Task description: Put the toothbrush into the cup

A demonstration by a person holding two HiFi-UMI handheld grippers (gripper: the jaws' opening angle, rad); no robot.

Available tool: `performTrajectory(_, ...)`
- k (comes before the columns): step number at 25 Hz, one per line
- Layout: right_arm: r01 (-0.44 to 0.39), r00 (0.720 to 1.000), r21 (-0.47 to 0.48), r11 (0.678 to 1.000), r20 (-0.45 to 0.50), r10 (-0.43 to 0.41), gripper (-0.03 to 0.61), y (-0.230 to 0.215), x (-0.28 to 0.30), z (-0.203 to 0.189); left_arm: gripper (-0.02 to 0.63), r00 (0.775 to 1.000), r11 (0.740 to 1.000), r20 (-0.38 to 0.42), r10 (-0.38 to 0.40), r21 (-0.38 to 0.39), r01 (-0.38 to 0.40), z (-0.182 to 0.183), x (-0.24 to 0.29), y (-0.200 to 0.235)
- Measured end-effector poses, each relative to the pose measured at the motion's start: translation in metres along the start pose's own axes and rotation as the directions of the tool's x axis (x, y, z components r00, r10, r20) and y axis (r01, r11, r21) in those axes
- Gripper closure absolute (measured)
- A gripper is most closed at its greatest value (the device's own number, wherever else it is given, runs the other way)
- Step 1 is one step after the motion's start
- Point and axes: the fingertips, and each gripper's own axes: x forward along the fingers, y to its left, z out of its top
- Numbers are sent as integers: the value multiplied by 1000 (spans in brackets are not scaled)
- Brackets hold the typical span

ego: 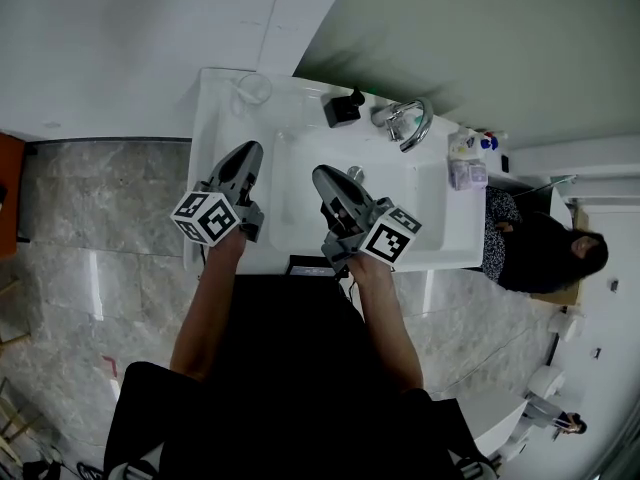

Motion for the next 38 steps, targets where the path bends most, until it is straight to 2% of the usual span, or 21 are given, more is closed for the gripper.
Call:
performTrajectory(5, -42, 999, 4, 999, 7, 41, 535, 3, -1, 3, 583, 999, 1000, -27, -20, 23, 21, -3, -13, -25)
performTrajectory(11, -106, 994, 17, 994, 27, 106, 543, 1, -15, 17, 583, 999, 998, -32, 42, 42, -41, -9, -18, -37)
performTrajectory(16, -159, 987, 56, 986, 42, 157, 554, -8, -36, 25, 583, 997, 997, -43, 63, 42, -61, -21, -21, -63)
performTrajectory(27, -311, 950, 116, 943, 12, 311, 569, 0, -51, 18, 583, 989, 989, -49, 136, 70, -133, -46, -41, -100)
performTrajectory(38, -380, 922, 160, 911, -16, 388, 572, 0, -76, 5, 583, 982, 979, -38, 185, 89, -181, -78, -52, -130)
